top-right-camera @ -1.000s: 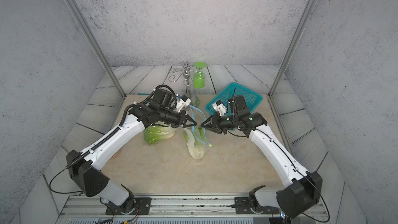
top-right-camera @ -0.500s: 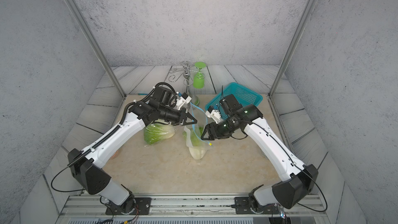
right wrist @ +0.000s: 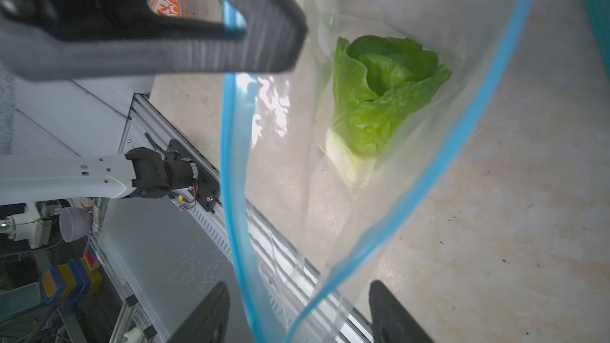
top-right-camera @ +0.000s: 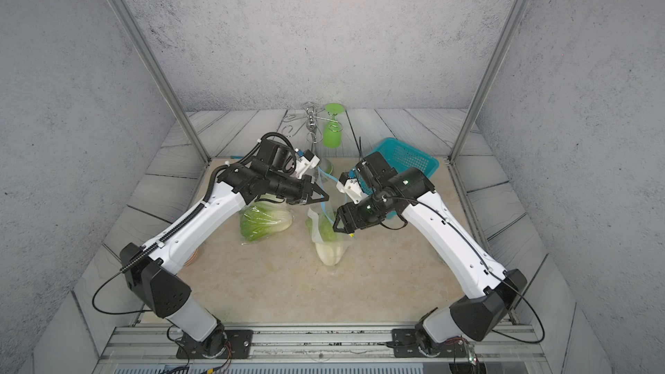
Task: Put the chinese cabbages into a zipper bag and zip it
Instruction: Zip the zipper on the zipper food storage bag.
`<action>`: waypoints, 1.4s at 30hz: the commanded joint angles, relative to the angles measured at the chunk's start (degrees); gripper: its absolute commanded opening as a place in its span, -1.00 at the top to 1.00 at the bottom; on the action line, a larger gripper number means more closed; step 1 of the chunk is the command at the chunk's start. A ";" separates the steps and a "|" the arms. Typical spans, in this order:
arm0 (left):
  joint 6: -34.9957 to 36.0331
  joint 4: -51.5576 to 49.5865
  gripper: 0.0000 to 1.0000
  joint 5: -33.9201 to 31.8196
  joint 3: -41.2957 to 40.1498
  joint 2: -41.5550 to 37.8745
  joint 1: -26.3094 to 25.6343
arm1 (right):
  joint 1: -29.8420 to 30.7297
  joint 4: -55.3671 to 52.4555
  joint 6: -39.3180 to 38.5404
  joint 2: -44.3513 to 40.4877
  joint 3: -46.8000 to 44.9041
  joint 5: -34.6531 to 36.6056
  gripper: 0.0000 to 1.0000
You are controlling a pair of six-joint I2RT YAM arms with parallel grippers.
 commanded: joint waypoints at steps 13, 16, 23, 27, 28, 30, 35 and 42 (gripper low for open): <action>-5.52 4.16 1.00 -2.73 -2.17 -4.07 4.18 | -1.89 22.67 -7.72 -21.60 -21.25 8.24 0.35; -5.78 4.49 1.00 -2.57 -3.03 -4.47 4.24 | -1.90 33.19 -9.12 -25.73 -29.37 9.88 0.51; -5.70 4.28 1.00 -2.38 -3.26 -4.62 4.19 | -1.72 50.93 -13.23 -28.00 -39.28 3.63 0.49; -5.53 4.26 1.00 -2.43 -3.42 -4.64 4.19 | -1.71 53.17 -15.36 -27.67 -40.02 2.97 0.49; -5.52 4.19 1.00 -2.47 -3.44 -4.66 4.24 | -1.71 53.44 -15.41 -27.63 -39.89 2.37 0.49; -5.52 4.27 1.00 -2.47 -3.52 -4.64 4.23 | -1.72 53.55 -15.31 -27.43 -39.93 1.73 0.49; -5.51 4.27 1.00 -2.56 -3.26 -4.37 4.51 | -1.71 50.10 -16.07 -28.00 -40.16 -0.33 0.49; -5.82 4.70 1.00 -3.00 -3.26 -4.51 5.40 | -1.81 45.27 -17.14 -34.17 -43.73 5.40 0.27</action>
